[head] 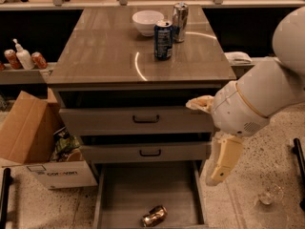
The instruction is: Pick orange can from bottom drawer and place on counter
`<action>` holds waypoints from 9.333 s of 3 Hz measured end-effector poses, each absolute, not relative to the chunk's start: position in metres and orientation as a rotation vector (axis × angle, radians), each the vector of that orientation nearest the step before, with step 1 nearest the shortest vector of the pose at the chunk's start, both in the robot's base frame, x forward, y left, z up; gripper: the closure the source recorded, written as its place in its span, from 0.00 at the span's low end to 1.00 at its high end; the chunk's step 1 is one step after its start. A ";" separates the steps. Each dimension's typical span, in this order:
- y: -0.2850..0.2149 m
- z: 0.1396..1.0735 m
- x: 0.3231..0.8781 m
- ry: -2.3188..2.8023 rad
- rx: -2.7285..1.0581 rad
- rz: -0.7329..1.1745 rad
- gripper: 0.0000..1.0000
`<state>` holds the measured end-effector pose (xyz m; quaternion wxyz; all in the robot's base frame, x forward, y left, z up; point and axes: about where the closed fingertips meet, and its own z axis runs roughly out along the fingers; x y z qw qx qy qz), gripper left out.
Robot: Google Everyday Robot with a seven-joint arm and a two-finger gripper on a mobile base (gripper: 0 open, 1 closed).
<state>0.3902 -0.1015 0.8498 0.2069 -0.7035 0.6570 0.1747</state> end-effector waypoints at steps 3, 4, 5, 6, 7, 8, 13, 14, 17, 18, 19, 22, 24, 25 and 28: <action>-0.118 0.712 0.418 1.774 -1.908 0.597 0.00; -0.117 0.633 0.428 1.773 -1.871 0.667 0.00; -0.118 0.633 0.428 1.773 -1.872 0.666 0.00; -0.127 0.595 0.436 1.820 -1.859 0.659 0.00; -0.135 0.538 0.443 1.856 -1.854 0.673 0.00; -0.140 0.481 0.447 1.878 -1.863 0.673 0.00; -0.109 0.330 0.471 1.803 -1.962 0.772 0.00; -0.103 0.295 0.484 1.808 -2.029 0.760 0.00; -0.071 0.205 0.505 1.804 -2.114 0.646 0.00; -0.064 0.179 0.504 1.791 -2.101 0.609 0.00; -0.051 0.168 0.502 1.769 -2.096 0.531 0.00; -0.032 0.155 0.491 1.654 -2.144 0.553 0.00; -0.010 0.149 0.477 1.552 -2.183 0.581 0.00; -0.001 0.143 0.473 1.530 -2.193 0.601 0.15; 0.004 0.125 0.470 1.535 -2.197 0.654 0.84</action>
Offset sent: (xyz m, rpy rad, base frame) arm 0.0292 -0.0070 -0.1312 0.0962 0.0474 0.0377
